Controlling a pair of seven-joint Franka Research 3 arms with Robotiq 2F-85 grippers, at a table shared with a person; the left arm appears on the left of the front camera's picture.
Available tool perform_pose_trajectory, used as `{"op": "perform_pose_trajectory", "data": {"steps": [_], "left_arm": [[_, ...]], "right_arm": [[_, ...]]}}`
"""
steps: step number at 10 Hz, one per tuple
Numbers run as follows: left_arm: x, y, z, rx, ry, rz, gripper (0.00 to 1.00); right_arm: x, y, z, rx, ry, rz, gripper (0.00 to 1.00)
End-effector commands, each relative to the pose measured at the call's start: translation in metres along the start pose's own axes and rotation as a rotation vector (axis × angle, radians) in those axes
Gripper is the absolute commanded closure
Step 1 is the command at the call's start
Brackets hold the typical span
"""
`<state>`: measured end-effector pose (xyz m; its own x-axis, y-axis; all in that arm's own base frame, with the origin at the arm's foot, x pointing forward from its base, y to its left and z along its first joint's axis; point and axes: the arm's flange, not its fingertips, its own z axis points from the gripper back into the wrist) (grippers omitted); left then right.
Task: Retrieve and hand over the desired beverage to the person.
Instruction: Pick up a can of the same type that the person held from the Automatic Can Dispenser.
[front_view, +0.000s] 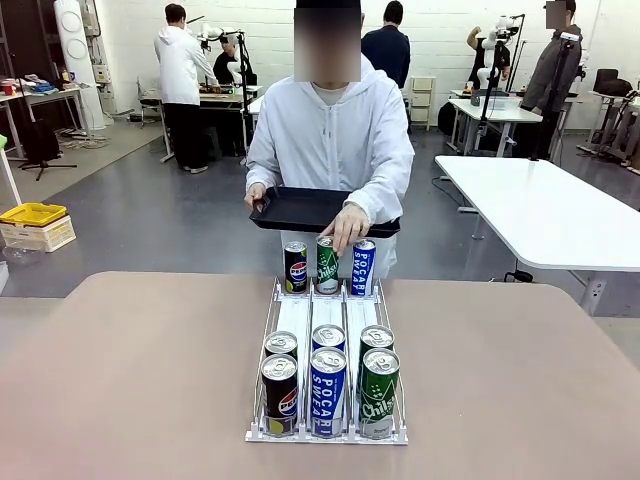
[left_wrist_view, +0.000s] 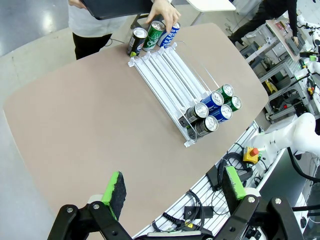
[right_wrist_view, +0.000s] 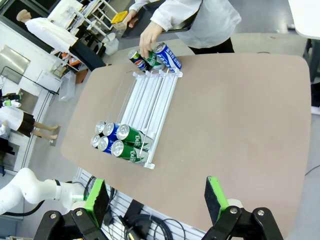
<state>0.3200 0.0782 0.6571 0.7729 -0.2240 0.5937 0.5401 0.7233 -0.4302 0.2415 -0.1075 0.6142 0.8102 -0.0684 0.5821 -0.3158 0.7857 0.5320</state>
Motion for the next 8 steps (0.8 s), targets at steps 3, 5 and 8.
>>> {"op": "perform_pose_trajectory", "data": {"steps": [3, 5, 8], "left_arm": [[0.000, 0.001, 0.001, -0.017, -0.004, -0.017, 0.00], [0.000, 0.001, 0.001, -0.017, -0.004, -0.017, 0.00], [0.000, 0.001, 0.001, -0.017, -0.004, -0.017, 0.00]], "right_arm": [[0.001, 0.000, -0.002, 0.025, -0.002, 0.008, 0.00], [0.001, 0.000, -0.002, 0.025, -0.002, 0.008, 0.00], [0.031, 0.042, -0.070, -0.009, 0.292, -0.001, 0.00]]}}
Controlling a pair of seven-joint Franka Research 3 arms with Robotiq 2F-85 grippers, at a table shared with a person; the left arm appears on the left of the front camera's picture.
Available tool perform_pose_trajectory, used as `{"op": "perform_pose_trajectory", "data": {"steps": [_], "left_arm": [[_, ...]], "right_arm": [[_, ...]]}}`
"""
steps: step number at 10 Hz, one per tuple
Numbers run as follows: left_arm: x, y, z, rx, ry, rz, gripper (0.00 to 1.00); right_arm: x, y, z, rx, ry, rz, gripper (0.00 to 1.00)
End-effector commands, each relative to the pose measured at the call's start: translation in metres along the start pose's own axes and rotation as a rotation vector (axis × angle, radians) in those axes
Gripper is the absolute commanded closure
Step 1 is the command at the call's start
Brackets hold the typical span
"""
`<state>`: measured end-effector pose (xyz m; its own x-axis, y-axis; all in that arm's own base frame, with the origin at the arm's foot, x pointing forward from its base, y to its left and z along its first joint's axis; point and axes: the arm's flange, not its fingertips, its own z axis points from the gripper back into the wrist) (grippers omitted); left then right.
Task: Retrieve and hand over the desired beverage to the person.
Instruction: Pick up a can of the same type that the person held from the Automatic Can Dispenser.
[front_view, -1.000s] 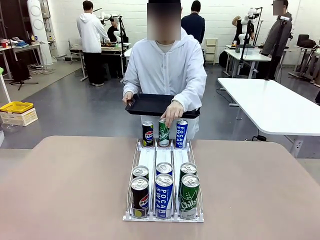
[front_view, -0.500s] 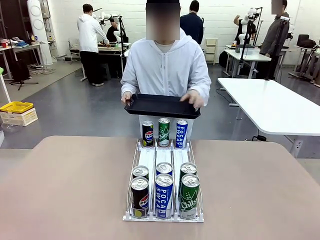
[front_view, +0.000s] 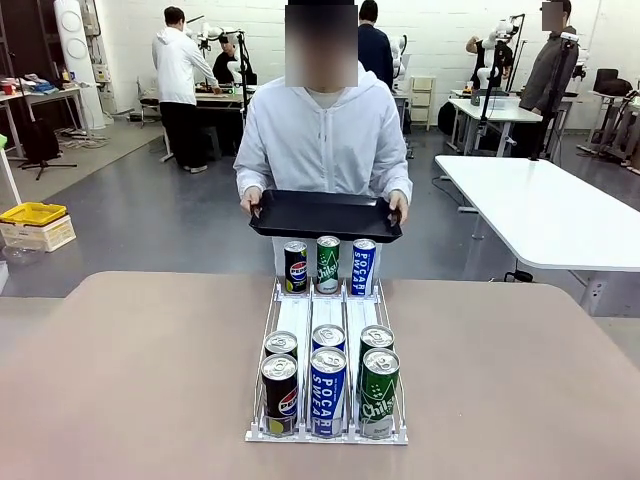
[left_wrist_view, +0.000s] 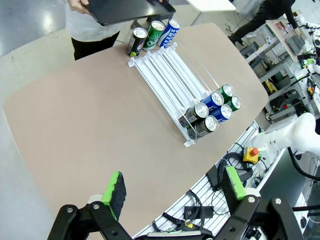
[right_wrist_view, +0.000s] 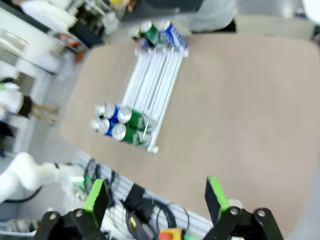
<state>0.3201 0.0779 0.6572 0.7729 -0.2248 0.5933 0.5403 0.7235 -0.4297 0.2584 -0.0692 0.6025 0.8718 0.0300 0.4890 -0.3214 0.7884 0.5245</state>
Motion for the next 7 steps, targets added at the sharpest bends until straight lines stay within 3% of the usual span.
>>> {"op": "perform_pose_trajectory", "data": {"steps": [1, 2, 4, 7], "left_arm": [[0.000, 0.001, 0.002, -0.018, -0.005, -0.016, 0.00], [0.000, 0.001, 0.002, -0.018, -0.005, -0.016, 0.00], [0.000, 0.001, 0.002, -0.018, -0.005, -0.016, 0.00], [0.000, 0.001, 0.002, -0.018, -0.005, -0.016, 0.00]], "right_arm": [[0.051, 0.059, -0.077, -0.013, 0.320, -0.013, 0.00], [0.063, 0.100, -0.134, -0.102, 0.536, -0.040, 0.00], [0.076, 0.175, -0.221, -0.291, 0.730, -0.031, 0.00], [0.078, 0.203, -0.295, -0.498, 0.764, -0.111, 0.00]]}}
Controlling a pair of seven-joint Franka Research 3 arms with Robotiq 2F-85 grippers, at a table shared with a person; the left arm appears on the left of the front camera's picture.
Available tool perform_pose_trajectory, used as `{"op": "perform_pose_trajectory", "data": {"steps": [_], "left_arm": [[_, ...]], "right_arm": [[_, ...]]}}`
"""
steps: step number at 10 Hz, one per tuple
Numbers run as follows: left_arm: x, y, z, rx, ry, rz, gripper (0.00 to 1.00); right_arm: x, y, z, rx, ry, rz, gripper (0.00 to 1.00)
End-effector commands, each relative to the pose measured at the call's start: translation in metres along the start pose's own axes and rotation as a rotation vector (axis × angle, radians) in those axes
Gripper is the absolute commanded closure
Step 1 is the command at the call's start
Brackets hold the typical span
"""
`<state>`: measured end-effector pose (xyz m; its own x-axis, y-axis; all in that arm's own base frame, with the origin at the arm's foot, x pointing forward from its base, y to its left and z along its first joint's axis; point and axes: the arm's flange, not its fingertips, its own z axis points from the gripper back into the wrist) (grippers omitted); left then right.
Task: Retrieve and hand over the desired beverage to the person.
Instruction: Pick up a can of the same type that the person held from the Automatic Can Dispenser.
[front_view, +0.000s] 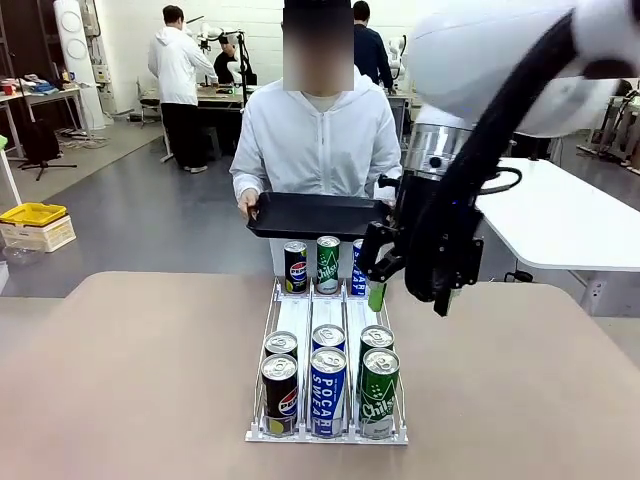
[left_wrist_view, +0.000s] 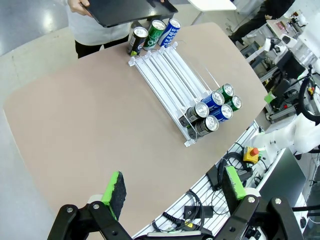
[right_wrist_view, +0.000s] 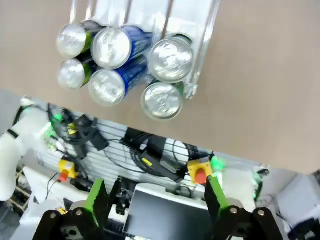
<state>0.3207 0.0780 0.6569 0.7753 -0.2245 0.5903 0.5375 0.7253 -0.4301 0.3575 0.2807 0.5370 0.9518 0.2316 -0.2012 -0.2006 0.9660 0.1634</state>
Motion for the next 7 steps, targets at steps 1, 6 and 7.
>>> {"op": "perform_pose_trajectory", "data": {"steps": [1, 6, 7], "left_arm": [[0.000, 0.001, 0.002, -0.019, -0.007, -0.019, 0.00], [0.000, 0.001, 0.002, -0.019, -0.007, -0.019, 0.00], [0.000, 0.001, 0.002, -0.019, -0.007, -0.019, 0.00]], "right_arm": [[0.023, -0.001, -0.003, -0.103, -0.019, -0.098, 0.00], [0.032, -0.009, -0.009, -0.110, -0.065, -0.119, 0.00], [0.032, -0.009, -0.009, -0.110, -0.065, -0.119, 0.00]]}}
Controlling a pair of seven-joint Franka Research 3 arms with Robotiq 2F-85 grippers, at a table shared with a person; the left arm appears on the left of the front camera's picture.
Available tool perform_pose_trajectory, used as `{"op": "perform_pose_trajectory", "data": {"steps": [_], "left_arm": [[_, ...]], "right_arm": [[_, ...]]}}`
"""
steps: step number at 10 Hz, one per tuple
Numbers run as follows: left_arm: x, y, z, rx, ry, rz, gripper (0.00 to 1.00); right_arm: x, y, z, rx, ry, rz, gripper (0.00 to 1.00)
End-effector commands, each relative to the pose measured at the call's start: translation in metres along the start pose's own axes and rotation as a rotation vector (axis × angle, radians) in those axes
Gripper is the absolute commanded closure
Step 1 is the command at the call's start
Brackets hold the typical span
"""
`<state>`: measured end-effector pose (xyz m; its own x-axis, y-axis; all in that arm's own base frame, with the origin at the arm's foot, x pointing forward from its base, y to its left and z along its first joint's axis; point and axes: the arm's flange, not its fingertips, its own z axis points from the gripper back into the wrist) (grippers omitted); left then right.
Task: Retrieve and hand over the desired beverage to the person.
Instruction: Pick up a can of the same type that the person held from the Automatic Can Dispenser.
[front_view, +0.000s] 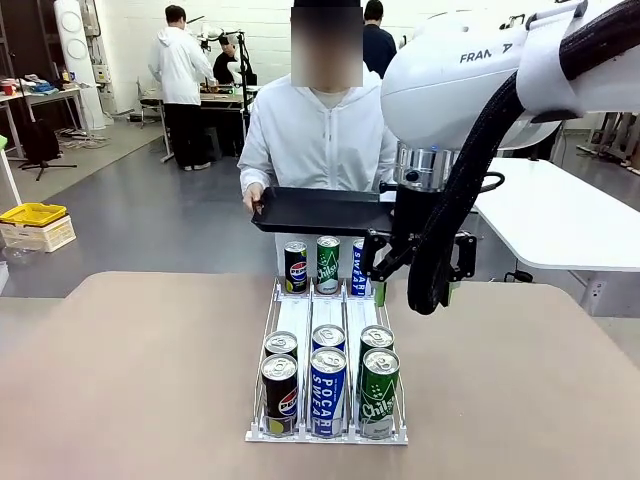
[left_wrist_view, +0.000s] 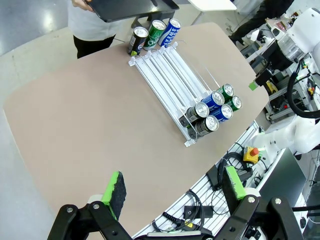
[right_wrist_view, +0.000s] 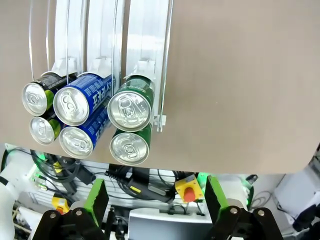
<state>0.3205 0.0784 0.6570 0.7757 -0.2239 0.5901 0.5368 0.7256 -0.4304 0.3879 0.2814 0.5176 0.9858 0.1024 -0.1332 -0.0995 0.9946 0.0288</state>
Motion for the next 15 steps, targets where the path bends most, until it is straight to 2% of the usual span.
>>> {"op": "perform_pose_trajectory", "data": {"steps": [1, 9, 12, 15], "left_arm": [[0.000, 0.001, 0.002, -0.020, -0.007, -0.020, 0.00], [0.000, 0.001, 0.002, -0.020, -0.007, -0.020, 0.00], [0.000, 0.001, 0.002, -0.020, -0.007, -0.020, 0.00], [0.000, 0.001, 0.002, -0.020, -0.007, -0.020, 0.00]], "right_arm": [[-0.001, -0.001, 0.003, 0.005, 0.016, 0.008, 0.00], [-0.001, 0.000, 0.001, 0.000, 0.003, 0.002, 0.00], [-0.029, 0.022, -0.013, -0.097, -0.149, -0.013, 0.00], [-0.050, 0.021, -0.031, -0.058, -0.167, -0.045, 0.00]]}}
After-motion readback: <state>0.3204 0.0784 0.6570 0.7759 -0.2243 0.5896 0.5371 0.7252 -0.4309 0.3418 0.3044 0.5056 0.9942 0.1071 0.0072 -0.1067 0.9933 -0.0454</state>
